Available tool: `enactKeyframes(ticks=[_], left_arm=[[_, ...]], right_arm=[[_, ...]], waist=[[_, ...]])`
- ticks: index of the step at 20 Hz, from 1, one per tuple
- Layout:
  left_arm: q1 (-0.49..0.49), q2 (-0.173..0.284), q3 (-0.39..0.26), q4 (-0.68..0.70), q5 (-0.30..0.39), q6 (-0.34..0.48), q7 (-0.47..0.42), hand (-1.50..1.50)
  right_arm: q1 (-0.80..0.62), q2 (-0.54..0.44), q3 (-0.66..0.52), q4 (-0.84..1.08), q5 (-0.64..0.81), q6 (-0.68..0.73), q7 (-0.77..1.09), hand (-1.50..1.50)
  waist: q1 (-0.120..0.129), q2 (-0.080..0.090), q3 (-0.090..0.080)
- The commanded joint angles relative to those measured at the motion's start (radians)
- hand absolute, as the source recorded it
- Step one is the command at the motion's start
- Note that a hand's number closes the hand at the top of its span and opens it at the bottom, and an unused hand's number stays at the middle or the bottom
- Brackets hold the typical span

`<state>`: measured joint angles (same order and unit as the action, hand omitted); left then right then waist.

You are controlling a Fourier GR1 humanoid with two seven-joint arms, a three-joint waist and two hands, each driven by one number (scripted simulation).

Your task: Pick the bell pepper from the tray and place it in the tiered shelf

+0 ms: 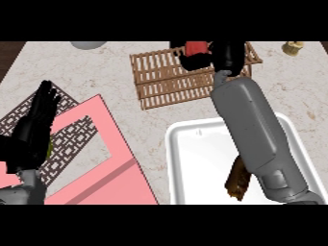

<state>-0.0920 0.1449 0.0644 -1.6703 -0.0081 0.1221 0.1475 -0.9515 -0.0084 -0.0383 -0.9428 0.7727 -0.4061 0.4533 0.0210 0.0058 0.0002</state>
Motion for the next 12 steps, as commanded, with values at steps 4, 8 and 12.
enactKeyframes(ticks=[4,8,12], left_arm=[[0.022,0.014,0.018,-0.011,0.015,-0.028,-0.007,0.0],[-0.014,-0.05,-0.03,0.086,-0.053,0.026,-0.079,0.0],[-0.012,-0.006,0.034,0.063,-0.013,0.007,-0.051,0.0]], right_arm=[[-0.086,-0.003,-0.09,0.269,-0.094,-0.039,-0.199,-1.5],[-0.139,0.007,-0.111,0.24,-0.142,-0.018,-0.216,-1.5],[-0.112,0.001,-0.131,0.102,-0.204,-0.007,-0.25,-1.5]], waist=[[0.005,0.002,0.0],[-0.005,0.001,0.0],[-0.016,-0.005,0.0]])
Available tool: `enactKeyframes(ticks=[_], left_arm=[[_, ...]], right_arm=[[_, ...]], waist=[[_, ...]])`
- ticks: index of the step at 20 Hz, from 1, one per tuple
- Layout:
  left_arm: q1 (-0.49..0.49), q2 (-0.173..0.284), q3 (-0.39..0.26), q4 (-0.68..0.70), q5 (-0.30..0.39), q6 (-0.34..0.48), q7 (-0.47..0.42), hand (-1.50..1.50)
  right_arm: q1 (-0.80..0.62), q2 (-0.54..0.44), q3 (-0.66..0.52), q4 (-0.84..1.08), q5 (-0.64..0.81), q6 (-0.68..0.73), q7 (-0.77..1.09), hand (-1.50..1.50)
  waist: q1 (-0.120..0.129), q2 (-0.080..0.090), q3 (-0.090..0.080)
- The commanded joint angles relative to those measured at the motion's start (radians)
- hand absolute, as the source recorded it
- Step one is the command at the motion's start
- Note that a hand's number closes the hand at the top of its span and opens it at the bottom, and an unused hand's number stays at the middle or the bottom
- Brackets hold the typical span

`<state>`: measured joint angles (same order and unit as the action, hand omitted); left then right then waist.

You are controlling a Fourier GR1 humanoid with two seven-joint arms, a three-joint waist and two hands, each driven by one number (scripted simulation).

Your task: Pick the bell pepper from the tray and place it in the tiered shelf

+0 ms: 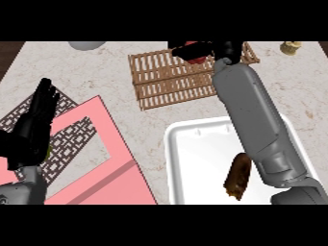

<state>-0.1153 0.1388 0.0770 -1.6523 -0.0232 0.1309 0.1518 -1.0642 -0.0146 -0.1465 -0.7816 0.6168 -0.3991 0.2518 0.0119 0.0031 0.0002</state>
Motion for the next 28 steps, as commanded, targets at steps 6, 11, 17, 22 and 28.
enactKeyframes(ticks=[6,11,17,22,28], left_arm=[[0.023,-0.018,-0.014,-0.024,-0.022,0.017,0.021,0.0],[0.107,-0.015,0.013,-0.055,0.013,-0.007,-0.029,0.0],[0.079,0.005,0.023,-0.064,0.005,-0.009,0.001,0.0],[0.106,-0.004,0.016,-0.073,-0.003,-0.017,-0.037,0.0],[0.065,-0.026,-0.017,-0.059,-0.014,-0.019,0.008,0.0]], right_arm=[[0.059,-0.054,-0.053,-0.227,-0.08,-0.01,0.077,-1.5],[0.158,-0.14,-0.099,-0.395,-0.116,0.039,0.197,-1.5],[0.343,-0.285,-0.168,-0.646,-0.233,0.225,0.281,-1.5],[0.439,-0.376,-0.246,-0.776,-0.373,0.354,0.309,-1.5],[0.608,-0.404,-0.308,-0.838,-0.49,0.417,0.224,-1.5]], waist=[[-0.021,-0.009,0.0],[-0.032,-0.014,-0.001],[-0.037,-0.013,0.0],[-0.023,-0.009,0.0],[-0.014,-0.005,0.0]])
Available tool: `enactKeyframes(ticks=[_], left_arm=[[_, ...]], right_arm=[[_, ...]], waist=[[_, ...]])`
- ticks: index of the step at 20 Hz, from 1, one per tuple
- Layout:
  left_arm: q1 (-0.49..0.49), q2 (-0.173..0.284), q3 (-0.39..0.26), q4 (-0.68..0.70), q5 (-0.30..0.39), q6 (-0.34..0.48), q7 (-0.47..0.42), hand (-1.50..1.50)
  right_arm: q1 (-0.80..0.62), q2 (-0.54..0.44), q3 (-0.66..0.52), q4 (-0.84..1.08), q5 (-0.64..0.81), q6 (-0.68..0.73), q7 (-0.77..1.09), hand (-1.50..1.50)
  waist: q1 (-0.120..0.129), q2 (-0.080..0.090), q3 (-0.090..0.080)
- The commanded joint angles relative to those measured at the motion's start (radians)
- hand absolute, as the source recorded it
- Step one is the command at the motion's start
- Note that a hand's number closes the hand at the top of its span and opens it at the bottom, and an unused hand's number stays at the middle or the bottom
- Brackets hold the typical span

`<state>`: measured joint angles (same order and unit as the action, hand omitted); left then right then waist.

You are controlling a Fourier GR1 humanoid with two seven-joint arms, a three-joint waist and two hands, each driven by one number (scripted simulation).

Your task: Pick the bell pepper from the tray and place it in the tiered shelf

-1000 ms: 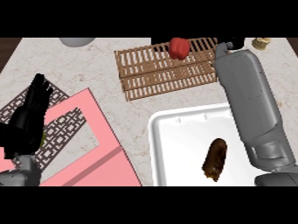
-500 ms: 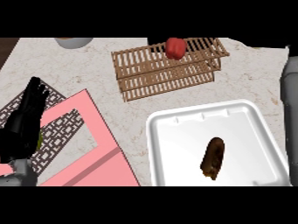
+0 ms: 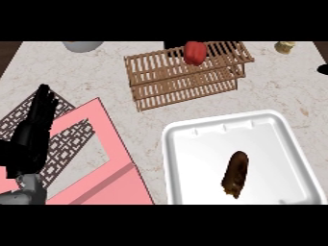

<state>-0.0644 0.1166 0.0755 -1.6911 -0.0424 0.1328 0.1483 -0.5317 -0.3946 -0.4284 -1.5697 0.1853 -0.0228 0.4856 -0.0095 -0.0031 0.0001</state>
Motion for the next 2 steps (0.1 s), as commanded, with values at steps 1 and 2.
enactKeyframes(ticks=[1,2], left_arm=[[0.0,0.008,0.029,0.057,0.015,-0.019,-0.057,0.0],[0.017,0.029,0.019,-0.073,0.027,-0.033,0.055,0.0]], right_arm=[[0.095,-0.051,-0.045,-0.125,-0.095,0.085,0.043,-1.5],[0.083,-0.062,-0.082,-0.02,-0.13,0.089,-0.063,-1.5]], waist=[[0.003,0.001,0.0],[0.01,0.002,0.0]])
